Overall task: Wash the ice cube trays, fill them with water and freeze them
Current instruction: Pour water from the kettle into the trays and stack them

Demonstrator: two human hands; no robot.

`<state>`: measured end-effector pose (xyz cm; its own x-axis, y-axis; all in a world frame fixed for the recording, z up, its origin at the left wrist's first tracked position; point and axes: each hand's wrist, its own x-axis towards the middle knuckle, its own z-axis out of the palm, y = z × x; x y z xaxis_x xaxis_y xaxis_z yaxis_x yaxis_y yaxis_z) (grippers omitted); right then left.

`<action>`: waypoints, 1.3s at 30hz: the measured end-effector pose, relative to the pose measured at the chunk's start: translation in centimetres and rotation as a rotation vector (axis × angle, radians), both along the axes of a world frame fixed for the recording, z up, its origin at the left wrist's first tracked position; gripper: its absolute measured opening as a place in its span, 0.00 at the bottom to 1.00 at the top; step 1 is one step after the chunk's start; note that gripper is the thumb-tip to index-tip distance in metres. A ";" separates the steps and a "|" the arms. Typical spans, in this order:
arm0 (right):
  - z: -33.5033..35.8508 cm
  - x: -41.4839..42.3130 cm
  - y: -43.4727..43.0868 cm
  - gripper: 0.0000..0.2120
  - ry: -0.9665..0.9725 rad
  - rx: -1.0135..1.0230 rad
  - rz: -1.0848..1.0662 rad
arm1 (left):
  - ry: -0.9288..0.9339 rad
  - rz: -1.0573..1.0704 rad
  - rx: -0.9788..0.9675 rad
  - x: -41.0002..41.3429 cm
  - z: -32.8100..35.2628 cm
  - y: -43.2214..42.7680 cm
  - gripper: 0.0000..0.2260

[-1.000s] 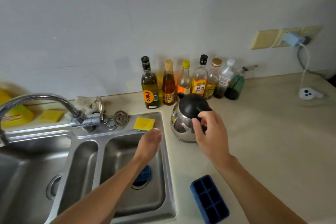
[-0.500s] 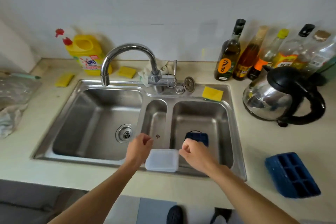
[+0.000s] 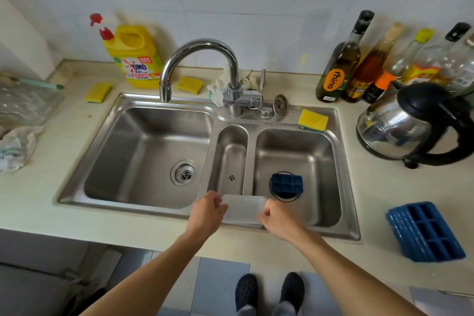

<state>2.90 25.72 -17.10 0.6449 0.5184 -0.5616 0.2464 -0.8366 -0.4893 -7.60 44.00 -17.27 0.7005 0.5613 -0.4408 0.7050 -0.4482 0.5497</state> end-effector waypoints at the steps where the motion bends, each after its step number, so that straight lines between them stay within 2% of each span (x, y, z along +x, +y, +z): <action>1: 0.1 -0.1 -0.1 0.10 -0.013 -0.001 0.001 | -0.008 0.011 0.001 0.0 0.0 0.0 0.05; 6: 1.1 0.1 -0.6 0.07 -0.016 0.034 -0.021 | -0.049 0.075 -0.022 1.1 0.3 0.1 0.05; 10: 2.1 2.0 -2.3 0.06 -0.014 0.083 -0.125 | -0.109 0.072 -0.037 3.5 1.1 -1.1 0.06; 19: 1.3 8.8 -8.4 0.05 -0.023 0.102 -0.288 | -0.116 -0.095 -0.128 11.7 1.7 -6.4 0.07; 26: -1.9 11.8 -9.0 0.06 0.052 0.063 -0.365 | 0.009 -0.222 -0.135 16.2 -0.6 -7.4 0.13; 34: -8.1 13.5 -6.9 0.07 0.079 -0.044 -0.473 | 0.234 -0.358 -0.109 20.7 -6.4 -7.0 0.09; 39: -11.0 13.7 -5.8 0.08 0.139 0.013 -0.534 | 0.327 -0.399 -0.080 22.0 -9.4 -6.3 0.12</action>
